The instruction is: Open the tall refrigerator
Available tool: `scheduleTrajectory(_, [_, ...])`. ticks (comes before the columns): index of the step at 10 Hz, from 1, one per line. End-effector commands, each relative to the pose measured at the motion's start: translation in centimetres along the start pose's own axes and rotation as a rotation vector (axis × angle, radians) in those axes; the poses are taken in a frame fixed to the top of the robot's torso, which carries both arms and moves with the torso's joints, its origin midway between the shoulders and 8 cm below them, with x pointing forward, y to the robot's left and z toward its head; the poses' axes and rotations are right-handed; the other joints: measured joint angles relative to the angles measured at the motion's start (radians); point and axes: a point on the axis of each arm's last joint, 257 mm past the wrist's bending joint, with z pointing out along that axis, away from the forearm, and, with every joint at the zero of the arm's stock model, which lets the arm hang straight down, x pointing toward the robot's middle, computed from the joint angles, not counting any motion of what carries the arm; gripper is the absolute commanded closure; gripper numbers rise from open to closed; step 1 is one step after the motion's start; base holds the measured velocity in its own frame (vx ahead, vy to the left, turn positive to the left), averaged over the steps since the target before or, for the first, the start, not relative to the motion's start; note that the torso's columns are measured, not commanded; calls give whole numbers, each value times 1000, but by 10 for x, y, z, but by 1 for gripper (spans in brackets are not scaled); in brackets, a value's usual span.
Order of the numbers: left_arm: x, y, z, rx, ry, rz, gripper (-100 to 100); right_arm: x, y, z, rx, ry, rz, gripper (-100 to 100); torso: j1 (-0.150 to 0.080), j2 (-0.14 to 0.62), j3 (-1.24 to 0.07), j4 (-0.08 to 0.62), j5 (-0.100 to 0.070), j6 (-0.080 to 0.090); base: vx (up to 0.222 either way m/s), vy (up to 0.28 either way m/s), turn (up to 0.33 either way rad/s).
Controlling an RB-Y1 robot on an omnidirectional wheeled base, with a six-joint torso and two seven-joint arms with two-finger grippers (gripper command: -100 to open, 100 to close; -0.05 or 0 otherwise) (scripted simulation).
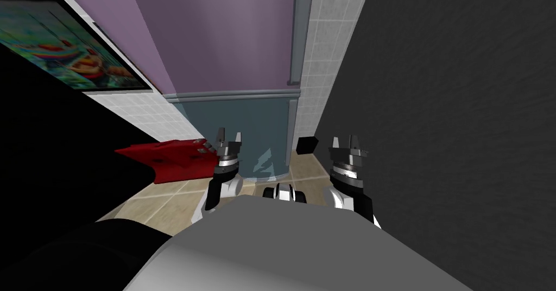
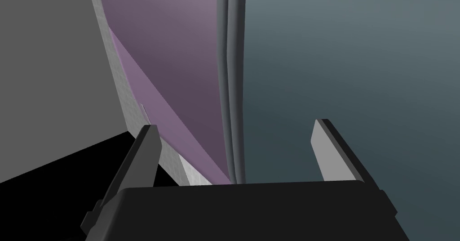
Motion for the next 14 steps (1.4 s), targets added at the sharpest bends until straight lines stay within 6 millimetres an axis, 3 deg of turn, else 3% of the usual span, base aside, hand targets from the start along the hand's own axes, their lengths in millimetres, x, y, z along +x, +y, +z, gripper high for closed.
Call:
scheduleTrajectory(1, [2, 0, 12, -8, 24, -5, -100, 0, 0, 0, 0, 0, 0, 0, 1, 1, 0, 1, 0, 0, 39, -77, 75])
scheduleTrajectory(7, [6, -2, 49, -15, 45, -34, -100, 0, 0, 0, 0, 0, 0, 0, 1, 1, -1, 1, 0, 0, 42, -105, 93])
scheduleTrajectory(14, [7, -2, 78, -39, 48, -61, -100, 0, 0, 0, 0, 0, 0, 0, 0, 2, 0, 2, 0, 0, 27, -84, 72])
